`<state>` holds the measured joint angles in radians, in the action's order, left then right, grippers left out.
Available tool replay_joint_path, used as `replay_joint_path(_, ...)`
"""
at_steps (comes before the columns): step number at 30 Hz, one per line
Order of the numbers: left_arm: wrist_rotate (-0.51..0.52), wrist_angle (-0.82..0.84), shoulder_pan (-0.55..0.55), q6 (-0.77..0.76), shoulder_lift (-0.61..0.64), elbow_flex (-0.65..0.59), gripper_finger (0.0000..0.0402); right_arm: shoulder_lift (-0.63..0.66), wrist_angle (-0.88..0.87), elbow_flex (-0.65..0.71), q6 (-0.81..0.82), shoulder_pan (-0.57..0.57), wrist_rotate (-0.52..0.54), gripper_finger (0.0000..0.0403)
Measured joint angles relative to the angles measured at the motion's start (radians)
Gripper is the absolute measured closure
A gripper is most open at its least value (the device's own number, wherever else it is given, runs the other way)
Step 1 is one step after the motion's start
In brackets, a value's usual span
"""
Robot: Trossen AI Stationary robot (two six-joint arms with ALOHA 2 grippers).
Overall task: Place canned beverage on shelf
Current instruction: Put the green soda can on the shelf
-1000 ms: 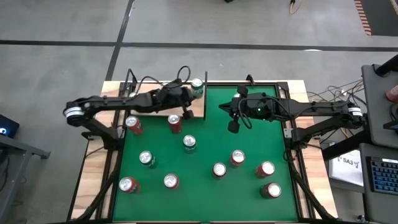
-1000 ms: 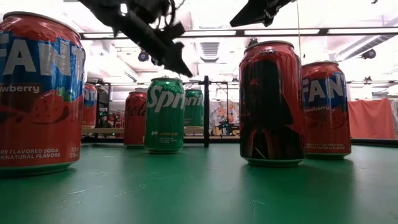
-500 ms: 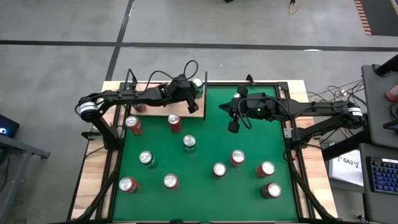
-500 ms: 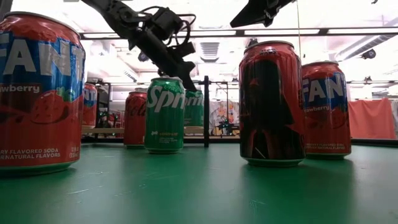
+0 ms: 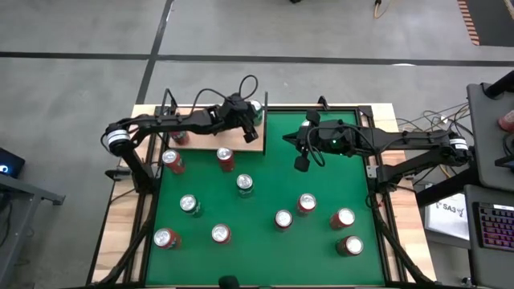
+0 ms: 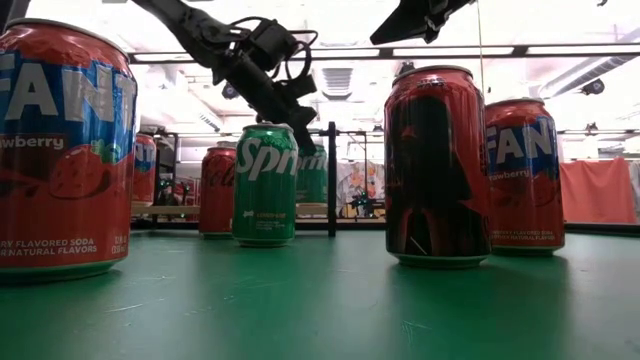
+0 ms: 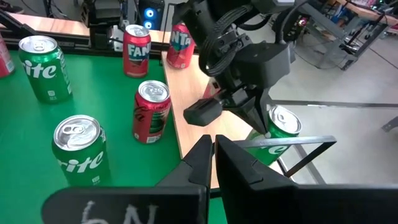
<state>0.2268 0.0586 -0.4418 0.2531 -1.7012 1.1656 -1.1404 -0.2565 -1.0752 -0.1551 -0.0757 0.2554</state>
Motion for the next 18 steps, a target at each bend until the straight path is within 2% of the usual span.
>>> replay_joint_path(11, 0.0, -0.006, -0.016, 0.012, 0.003, -0.001, 0.0402, 0.0, 0.0, 0.0, 0.002, 0.0, 0.0, 0.039)
replay_joint_path(18, -0.008, 0.064, 0.001, 0.009, 0.076, 0.005, 0.0402, 0.0, 0.0, 0.0, 0.0, -0.002, 0.001, 0.039)
